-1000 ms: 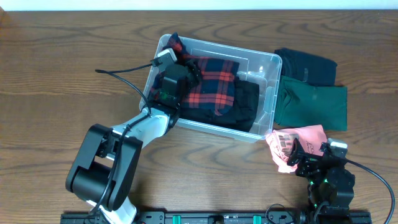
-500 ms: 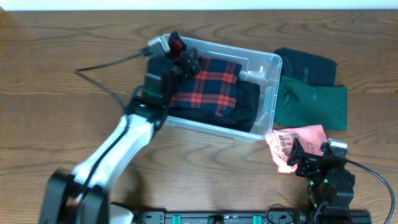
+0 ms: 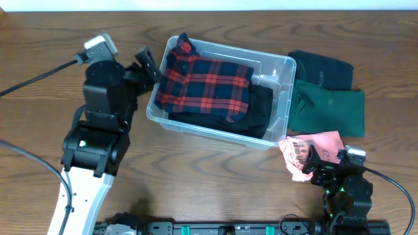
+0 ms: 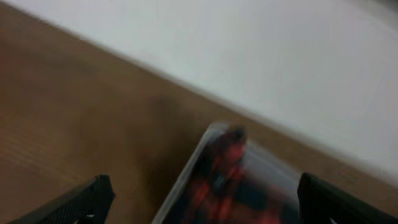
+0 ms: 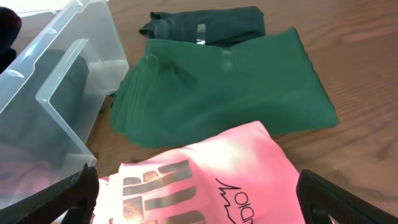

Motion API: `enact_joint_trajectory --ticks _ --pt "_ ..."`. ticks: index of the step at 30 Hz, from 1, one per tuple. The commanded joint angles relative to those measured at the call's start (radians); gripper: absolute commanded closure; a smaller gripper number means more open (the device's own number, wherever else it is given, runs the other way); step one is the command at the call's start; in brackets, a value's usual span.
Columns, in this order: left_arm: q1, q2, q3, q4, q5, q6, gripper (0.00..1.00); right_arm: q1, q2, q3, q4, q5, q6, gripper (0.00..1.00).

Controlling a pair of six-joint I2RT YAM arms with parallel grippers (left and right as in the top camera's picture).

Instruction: Pack container

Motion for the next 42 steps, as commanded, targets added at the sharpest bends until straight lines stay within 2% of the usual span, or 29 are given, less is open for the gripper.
enact_joint_trajectory --ticks 1,5,8,11,14,19,24,27,29,33,37,39,42 --pt "0.000 0.035 -0.012 -0.053 0.168 0.198 0.04 0.011 0.000 -0.002 -0.004 0.013 0.004 0.01" --pt "0.003 0.098 -0.012 -0.088 0.136 0.366 0.04 0.011 0.000 -0.002 -0.003 0.013 0.004 0.01" --pt "0.003 0.179 -0.012 -0.042 0.041 0.595 0.04 0.011 0.000 -0.002 -0.004 0.013 0.004 0.01" --pt "0.003 0.295 -0.012 -0.008 -0.020 0.768 0.04 0.011 0.000 -0.002 -0.003 0.013 0.004 0.01" --pt "0.003 0.412 -0.012 0.014 -0.019 0.805 0.05 0.011 0.000 -0.002 -0.004 0.013 0.004 0.01" --pt "0.004 0.545 -0.012 0.040 -0.019 0.793 0.16 0.011 0.000 -0.002 -0.004 0.013 0.004 0.01" --pt "0.014 0.580 -0.012 0.054 0.013 0.677 0.28 0.011 0.000 -0.002 -0.003 0.013 0.004 0.01" --pt "0.042 0.581 -0.012 0.050 0.076 0.600 0.40 0.011 0.000 -0.002 -0.003 0.013 0.004 0.01" --pt "0.066 0.581 -0.012 0.045 0.079 0.537 0.51 0.011 0.000 -0.002 -0.003 0.013 0.004 0.01" --pt "0.126 0.581 -0.012 0.021 0.078 0.433 0.62 0.011 0.000 -0.002 -0.004 0.013 0.004 0.01" --pt "0.208 0.581 -0.012 -0.002 0.078 0.303 0.70 0.011 0.000 -0.002 -0.004 0.013 0.004 0.01" --pt "0.257 0.581 -0.012 -0.010 0.079 0.241 0.70 0.011 0.000 -0.002 -0.004 0.013 0.004 0.01" --pt "0.298 0.581 -0.012 -0.005 0.083 0.245 0.69 0.011 0.000 -0.002 -0.004 0.013 0.004 0.01"
